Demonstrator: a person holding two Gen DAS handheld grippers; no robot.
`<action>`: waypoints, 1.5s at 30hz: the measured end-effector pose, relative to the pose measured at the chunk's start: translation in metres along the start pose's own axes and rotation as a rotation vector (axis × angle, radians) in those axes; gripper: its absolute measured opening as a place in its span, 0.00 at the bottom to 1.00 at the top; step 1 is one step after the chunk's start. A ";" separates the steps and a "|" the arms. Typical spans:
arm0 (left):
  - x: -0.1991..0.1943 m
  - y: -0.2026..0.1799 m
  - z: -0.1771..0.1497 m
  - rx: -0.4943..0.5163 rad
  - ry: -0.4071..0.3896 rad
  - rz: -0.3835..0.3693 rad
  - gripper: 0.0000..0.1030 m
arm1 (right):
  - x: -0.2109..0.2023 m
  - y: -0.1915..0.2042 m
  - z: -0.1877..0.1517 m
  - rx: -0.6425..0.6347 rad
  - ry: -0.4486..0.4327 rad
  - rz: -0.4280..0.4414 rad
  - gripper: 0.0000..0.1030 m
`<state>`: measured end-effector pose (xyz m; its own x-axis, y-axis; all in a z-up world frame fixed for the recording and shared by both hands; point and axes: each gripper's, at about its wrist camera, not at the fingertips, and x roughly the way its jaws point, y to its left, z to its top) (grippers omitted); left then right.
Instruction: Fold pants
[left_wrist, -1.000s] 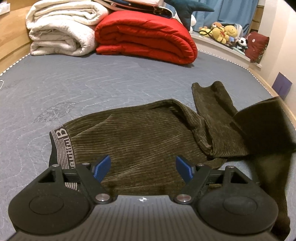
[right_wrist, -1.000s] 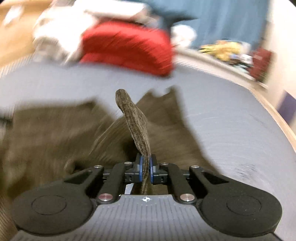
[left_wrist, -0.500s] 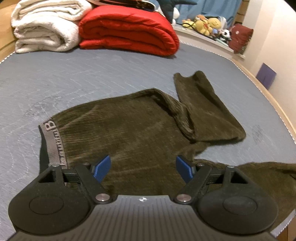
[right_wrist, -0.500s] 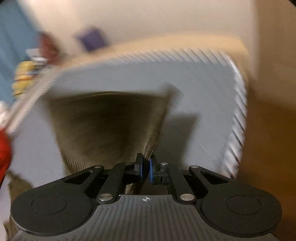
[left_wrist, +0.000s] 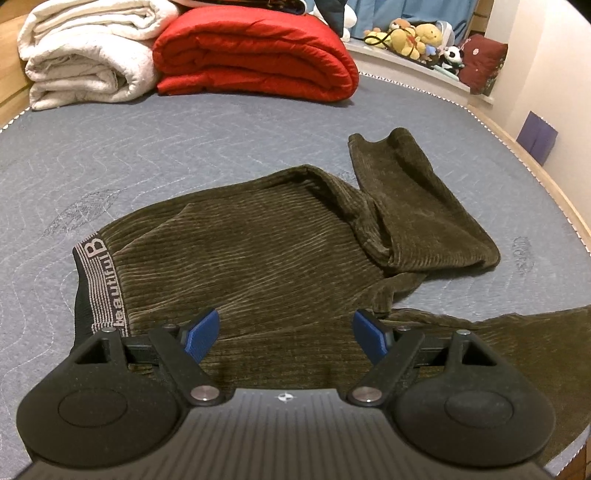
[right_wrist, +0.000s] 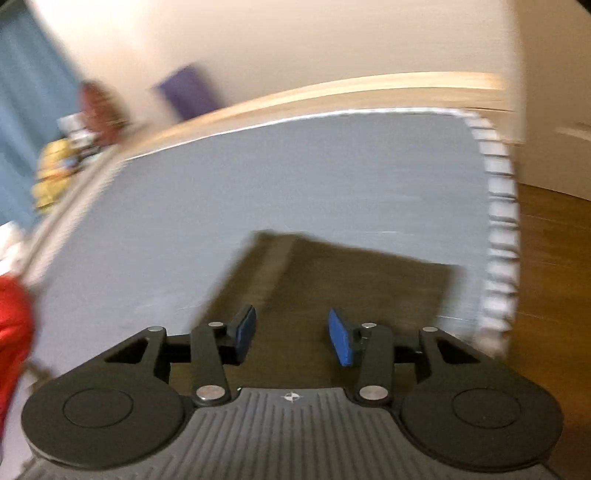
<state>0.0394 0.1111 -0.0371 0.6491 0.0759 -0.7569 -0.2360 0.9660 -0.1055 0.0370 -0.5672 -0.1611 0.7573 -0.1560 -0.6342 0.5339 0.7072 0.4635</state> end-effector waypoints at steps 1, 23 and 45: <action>0.001 0.000 0.001 0.001 0.000 0.000 0.81 | 0.011 0.010 0.001 -0.036 0.014 0.030 0.45; 0.026 -0.005 0.007 0.068 -0.004 0.076 0.81 | 0.161 0.103 0.020 -0.329 0.029 -0.285 0.05; -0.002 -0.014 -0.020 0.191 0.020 -0.090 0.81 | 0.045 -0.031 0.065 -0.266 -0.012 -0.240 0.66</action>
<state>0.0267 0.0922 -0.0467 0.6465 -0.0163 -0.7627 -0.0350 0.9981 -0.0510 0.0787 -0.6410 -0.1644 0.6269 -0.3466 -0.6978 0.5820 0.8037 0.1237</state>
